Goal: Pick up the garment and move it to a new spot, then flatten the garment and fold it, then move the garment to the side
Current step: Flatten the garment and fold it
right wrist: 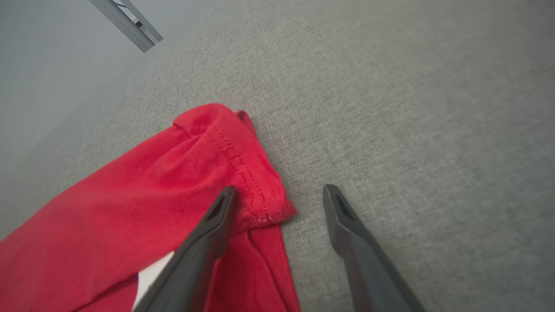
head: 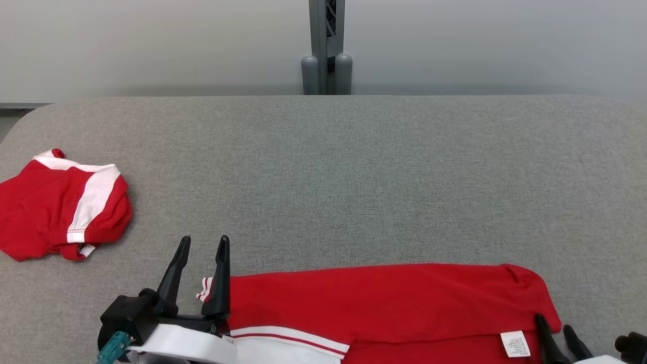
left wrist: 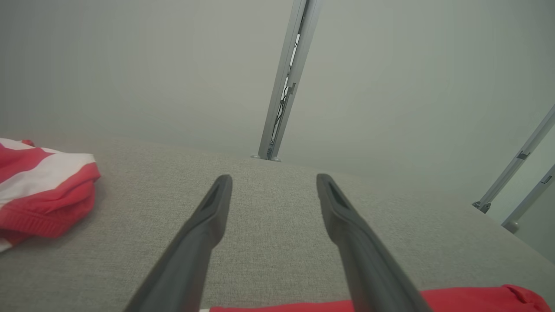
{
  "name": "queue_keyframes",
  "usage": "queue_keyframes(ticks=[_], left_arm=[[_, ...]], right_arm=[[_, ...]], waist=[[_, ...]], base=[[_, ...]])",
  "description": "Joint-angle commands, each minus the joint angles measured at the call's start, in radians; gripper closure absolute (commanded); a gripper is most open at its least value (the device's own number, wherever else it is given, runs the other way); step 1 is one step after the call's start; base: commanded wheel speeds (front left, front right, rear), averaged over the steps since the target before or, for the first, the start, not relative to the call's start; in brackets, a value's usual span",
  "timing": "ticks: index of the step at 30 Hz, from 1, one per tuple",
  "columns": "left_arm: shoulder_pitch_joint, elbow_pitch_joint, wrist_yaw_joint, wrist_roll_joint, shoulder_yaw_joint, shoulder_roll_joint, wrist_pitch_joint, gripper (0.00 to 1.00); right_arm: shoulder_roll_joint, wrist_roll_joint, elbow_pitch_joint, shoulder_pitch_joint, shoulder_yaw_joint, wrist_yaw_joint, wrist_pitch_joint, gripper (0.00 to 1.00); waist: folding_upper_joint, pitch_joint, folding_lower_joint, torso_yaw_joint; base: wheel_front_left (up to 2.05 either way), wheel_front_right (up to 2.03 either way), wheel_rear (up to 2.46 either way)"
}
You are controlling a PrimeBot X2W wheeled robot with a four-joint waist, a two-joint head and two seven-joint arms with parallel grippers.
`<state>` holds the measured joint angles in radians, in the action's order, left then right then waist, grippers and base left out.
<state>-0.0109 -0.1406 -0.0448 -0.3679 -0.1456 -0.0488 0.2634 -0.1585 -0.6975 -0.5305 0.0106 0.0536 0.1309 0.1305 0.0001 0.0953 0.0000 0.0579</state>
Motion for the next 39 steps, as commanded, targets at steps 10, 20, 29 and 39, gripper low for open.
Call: queue_keyframes(ticks=[10,20,29,39], left_arm=[[-0.021,-0.006,-0.004,0.006,0.002,-0.004,0.002,0.00],[-0.017,-0.006,0.002,-0.001,-0.001,-0.004,0.002,0.00],[-0.015,-0.011,0.001,-0.008,-0.009,-0.004,0.002,0.00],[-0.001,-0.020,0.003,-0.016,-0.014,-0.004,0.002,0.00]], right_arm=[[-0.003,-0.134,-0.027,-0.028,0.146,0.000,-0.031,0.00],[-0.051,-0.194,-0.038,-0.061,0.185,0.000,0.025,1.00],[-0.132,-0.178,-0.076,-0.122,0.159,0.000,0.070,1.00],[-0.250,-0.080,-0.184,-0.226,0.092,0.000,0.058,1.00]], waist=[[-0.0001,0.005,0.0000,0.016],[-0.0001,0.004,0.0000,0.017],[-0.0001,-0.008,0.0000,0.019],[-0.0001,-0.042,0.0000,0.034]], base=[[0.00,0.00,0.00],[0.00,0.00,0.00],[0.00,0.00,0.00],[0.00,0.00,0.00]])
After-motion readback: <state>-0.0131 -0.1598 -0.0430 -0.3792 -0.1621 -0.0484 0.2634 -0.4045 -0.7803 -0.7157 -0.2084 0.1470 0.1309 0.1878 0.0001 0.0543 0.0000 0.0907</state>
